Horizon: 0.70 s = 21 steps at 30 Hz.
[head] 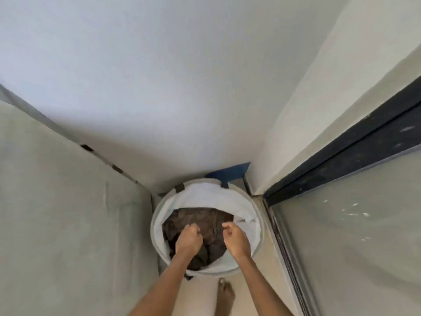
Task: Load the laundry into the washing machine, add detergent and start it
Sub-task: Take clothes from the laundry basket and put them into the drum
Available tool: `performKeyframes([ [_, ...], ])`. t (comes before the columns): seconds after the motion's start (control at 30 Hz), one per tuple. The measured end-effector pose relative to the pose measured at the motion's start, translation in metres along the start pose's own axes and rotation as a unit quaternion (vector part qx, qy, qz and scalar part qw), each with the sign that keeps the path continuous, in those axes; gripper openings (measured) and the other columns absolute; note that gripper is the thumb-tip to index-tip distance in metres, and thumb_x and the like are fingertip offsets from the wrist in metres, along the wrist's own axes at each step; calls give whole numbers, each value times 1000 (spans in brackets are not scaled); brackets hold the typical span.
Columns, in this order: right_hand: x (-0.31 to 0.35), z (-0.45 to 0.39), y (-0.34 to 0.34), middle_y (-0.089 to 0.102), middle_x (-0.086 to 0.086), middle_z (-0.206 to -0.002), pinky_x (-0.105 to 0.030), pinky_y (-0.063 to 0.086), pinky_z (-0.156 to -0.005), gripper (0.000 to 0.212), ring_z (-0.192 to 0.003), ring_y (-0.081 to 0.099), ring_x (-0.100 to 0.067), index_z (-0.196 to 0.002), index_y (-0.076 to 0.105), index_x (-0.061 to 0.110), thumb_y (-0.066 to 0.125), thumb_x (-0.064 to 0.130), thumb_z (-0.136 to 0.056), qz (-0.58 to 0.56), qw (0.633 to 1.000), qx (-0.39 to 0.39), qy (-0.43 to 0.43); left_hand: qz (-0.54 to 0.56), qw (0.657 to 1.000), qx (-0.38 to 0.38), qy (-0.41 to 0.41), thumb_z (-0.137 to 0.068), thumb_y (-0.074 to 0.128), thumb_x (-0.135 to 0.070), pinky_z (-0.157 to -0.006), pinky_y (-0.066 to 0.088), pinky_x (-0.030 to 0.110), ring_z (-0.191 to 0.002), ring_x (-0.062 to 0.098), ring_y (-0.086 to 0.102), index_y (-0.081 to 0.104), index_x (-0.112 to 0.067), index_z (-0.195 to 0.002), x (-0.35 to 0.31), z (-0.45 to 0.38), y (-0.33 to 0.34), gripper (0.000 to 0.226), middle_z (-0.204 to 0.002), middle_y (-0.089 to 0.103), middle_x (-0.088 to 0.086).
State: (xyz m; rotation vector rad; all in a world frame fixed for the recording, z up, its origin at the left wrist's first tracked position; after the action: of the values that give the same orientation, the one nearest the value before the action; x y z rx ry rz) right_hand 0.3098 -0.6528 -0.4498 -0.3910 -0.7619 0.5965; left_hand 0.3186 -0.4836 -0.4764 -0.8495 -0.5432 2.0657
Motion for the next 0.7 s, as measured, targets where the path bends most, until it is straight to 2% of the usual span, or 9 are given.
performKeyframes([
  [0.1, -34, -58, 48, 60, 0, -126, -26, 45, -88, 35, -114, 57, -19, -130, 53, 23, 43, 20, -97, -20, 998, 49, 18, 42, 994, -46, -87, -93, 50, -18, -100, 41, 37, -115, 37, 50, 59, 1, -113, 39, -59, 35, 29, -124, 49, 22],
  [0.17, -50, -93, 82, 60, -1, -125, -25, 44, -85, 36, -112, 58, -18, -130, 53, 22, 43, 19, -96, -21, 997, 79, 5, 111, 973, -97, -175, -92, 56, -22, -106, 36, 37, -121, 40, 43, 54, 6, -123, 66, -97, 53, 42, -133, 40, 27],
  [0.23, -62, -120, 108, 62, -1, -121, -24, 44, -82, 34, -108, 59, -17, -127, 55, 21, 42, 18, -96, -26, 995, 93, -6, 176, 942, -148, -243, -89, 62, -28, -111, 31, 40, -127, 42, 36, 37, 7, -137, 88, -127, 67, 65, -141, 30, 29],
  [0.3, -70, -139, 125, 64, -2, -118, -22, 43, -78, 32, -105, 60, -16, -125, 56, 21, 42, 18, -96, -40, 994, 102, -11, 174, 931, -187, -260, -86, 66, -31, -108, 32, 44, -130, 41, 35, 25, 6, -143, 102, -149, 75, 79, -143, 28, 29],
  [0.33, -73, -146, 132, 64, -2, -116, -22, 43, -75, 31, -103, 61, -17, -124, 56, 21, 42, 18, -97, -46, 993, 105, -14, 162, 932, -204, -251, -86, 66, -30, -105, 35, 45, -128, 40, 39, 28, 6, -141, 108, -158, 76, 76, -141, 34, 28],
  [0.43, -81, -157, 137, 66, -2, -111, -22, 44, -70, 29, -93, 63, -17, -122, 58, 20, 43, 17, -97, -48, 994, 98, -23, 170, 931, -234, -222, -89, 57, -17, -94, 45, 43, -111, 39, 56, 58, 0, -119, 126, -170, 72, 35, -121, 59, 26],
  [0.47, -82, -155, 136, 65, -1, -112, -23, 45, -72, 29, -90, 62, -14, -120, 59, 20, 44, 17, -96, -48, 994, 92, -22, 186, 927, -241, -219, -90, 54, -15, -91, 47, 42, -105, 39, 59, 63, -1, -112, 130, -166, 68, 28, -116, 62, 25],
  [0.63, -64, -123, 113, 66, -1, -113, -28, 52, -82, 27, -99, 62, -16, -117, 60, 21, 47, 16, -95, -29, 996, 79, -11, 193, 927, -275, -168, -95, 51, -23, -76, 48, 35, -91, 33, 63, 68, -6, -95, 111, -107, 27, 24, -102, 68, 20],
  [0.7, -41, -109, 101, 67, -1, -107, -28, 48, -81, 29, -99, 62, -18, -119, 58, 22, 46, 16, -94, -2, 997, 79, -25, 167, 931, -281, -165, -96, 48, -27, -77, 47, 36, -95, 34, 61, 68, -10, -98, 95, -83, 11, 26, -105, 65, 15],
])
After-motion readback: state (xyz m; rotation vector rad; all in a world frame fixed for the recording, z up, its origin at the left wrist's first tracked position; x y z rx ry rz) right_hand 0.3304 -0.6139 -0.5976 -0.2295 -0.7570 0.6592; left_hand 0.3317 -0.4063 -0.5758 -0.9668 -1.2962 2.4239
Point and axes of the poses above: each hand's wrist, its own z-axis away from the middle knuckle, its own y-axis out of the palm, x = y × z, the point moved 7 cm from there along -z, towards the middle knuckle
